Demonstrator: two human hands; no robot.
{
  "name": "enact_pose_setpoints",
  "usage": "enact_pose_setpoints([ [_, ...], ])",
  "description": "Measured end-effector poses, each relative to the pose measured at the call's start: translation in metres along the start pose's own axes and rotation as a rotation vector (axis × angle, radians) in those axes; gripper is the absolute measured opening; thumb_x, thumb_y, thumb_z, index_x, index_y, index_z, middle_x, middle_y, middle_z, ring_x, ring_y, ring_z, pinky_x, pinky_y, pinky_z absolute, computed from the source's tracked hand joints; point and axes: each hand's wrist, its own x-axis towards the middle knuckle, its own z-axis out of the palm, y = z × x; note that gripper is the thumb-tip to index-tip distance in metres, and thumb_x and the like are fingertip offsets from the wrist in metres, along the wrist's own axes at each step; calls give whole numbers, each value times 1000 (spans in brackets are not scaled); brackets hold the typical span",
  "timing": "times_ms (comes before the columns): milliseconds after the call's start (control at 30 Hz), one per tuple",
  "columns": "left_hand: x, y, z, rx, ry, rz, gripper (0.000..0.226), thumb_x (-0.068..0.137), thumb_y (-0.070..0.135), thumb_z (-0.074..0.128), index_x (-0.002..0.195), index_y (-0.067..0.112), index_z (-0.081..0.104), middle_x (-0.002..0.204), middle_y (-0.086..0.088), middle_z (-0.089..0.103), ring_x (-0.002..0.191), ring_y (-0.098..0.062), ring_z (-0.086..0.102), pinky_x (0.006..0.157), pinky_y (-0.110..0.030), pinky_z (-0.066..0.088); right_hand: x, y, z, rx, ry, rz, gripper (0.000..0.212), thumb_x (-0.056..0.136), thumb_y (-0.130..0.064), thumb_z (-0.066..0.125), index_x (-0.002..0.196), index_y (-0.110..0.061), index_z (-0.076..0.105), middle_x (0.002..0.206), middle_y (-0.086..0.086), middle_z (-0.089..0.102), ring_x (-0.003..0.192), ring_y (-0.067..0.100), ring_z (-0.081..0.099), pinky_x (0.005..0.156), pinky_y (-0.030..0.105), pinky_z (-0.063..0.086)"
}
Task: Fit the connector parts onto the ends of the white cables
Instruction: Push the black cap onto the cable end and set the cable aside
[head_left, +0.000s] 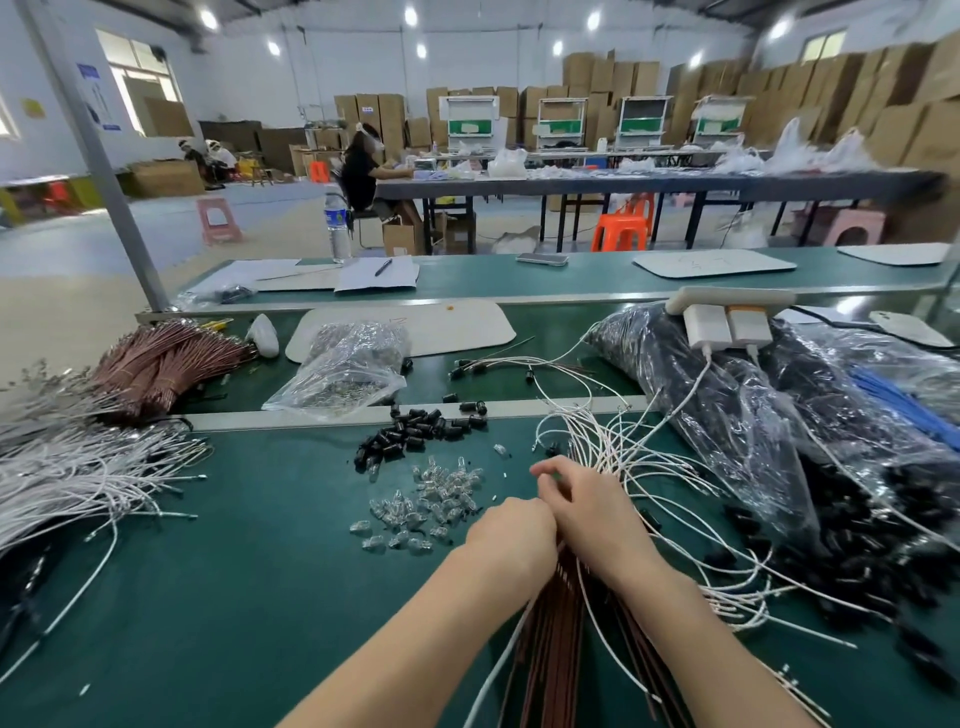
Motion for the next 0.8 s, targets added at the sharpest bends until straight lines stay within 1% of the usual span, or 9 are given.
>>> enact_pose_setpoints([
  [67, -2, -4, -2, 32, 1, -16, 29, 99, 2, 40, 126, 4, 53, 129, -17, 56, 113, -39, 63, 73, -39, 46, -1, 3, -1, -48, 12, -18, 25, 100, -22, 48, 113, -27, 69, 71, -5, 72, 63, 0, 61, 62, 12, 42],
  [167, -7, -5, 3, 103, 29, 3, 25, 100, 7, 44, 123, 5, 55, 127, -16, 58, 113, -37, 62, 74, -39, 44, -3, 3, -1, -81, 1, -34, 26, 101, -20, 46, 116, -24, 68, 72, -6, 73, 72, 6, 67, 74, 25, 49],
  [267, -8, -1, 10, 160, 38, 21, 28, 99, 7, 46, 126, 5, 55, 132, -15, 55, 123, -36, 55, 88, -40, 45, -2, 3, 1, -129, 17, -51, 27, 102, -20, 46, 119, -22, 67, 79, -1, 75, 81, 17, 68, 81, 36, 49],
  [367, -7, 0, 10, 167, 50, 21, 29, 99, 8, 46, 127, 7, 55, 133, -15, 56, 124, -35, 54, 88, -40, 44, -3, 3, 3, -180, 28, -59, 28, 102, -20, 45, 121, -22, 66, 83, 4, 75, 84, 24, 67, 79, 39, 48],
  [467, -7, -8, 1, 21, 178, -2, 23, 100, 15, 48, 119, 5, 57, 124, -17, 61, 113, -36, 61, 82, -39, 46, -5, 1, 5, -162, 81, -54, 28, 102, -19, 46, 123, -22, 65, 78, 2, 72, 73, 19, 63, 72, 37, 46],
  [533, -4, -28, -15, -289, 350, -21, 20, 100, 19, 47, 108, 3, 56, 108, -17, 68, 95, -32, 68, 77, -39, 53, -6, -1, 6, -99, 144, -58, 29, 102, -18, 47, 125, -20, 64, 89, 1, 74, 75, 13, 62, 72, 31, 44],
  [633, -1, -83, -48, -1010, 567, 38, 17, 103, 22, 52, 99, 6, 58, 86, -10, 71, 59, -14, 65, 59, -36, 59, 2, -12, 11, -65, 193, -108, 27, 103, -19, 49, 125, -21, 64, 109, -3, 72, 89, 8, 62, 79, 24, 45],
  [733, -3, -142, -62, -1674, 715, 59, 14, 101, 14, 56, 100, 2, 62, 78, -4, 72, 59, -8, 66, 57, -20, 57, 20, -33, 26, -52, 141, -151, 27, 103, -21, 48, 127, -22, 62, 120, -4, 68, 97, 8, 63, 86, 26, 52],
  [800, -1, -169, -54, -1952, 775, 50, 10, 101, 8, 56, 98, 3, 64, 74, -2, 73, 61, -9, 69, 59, -18, 57, 35, -48, 41, -80, 92, -178, 29, 103, -22, 47, 128, -23, 61, 123, -4, 65, 102, 11, 62, 86, 28, 51],
])
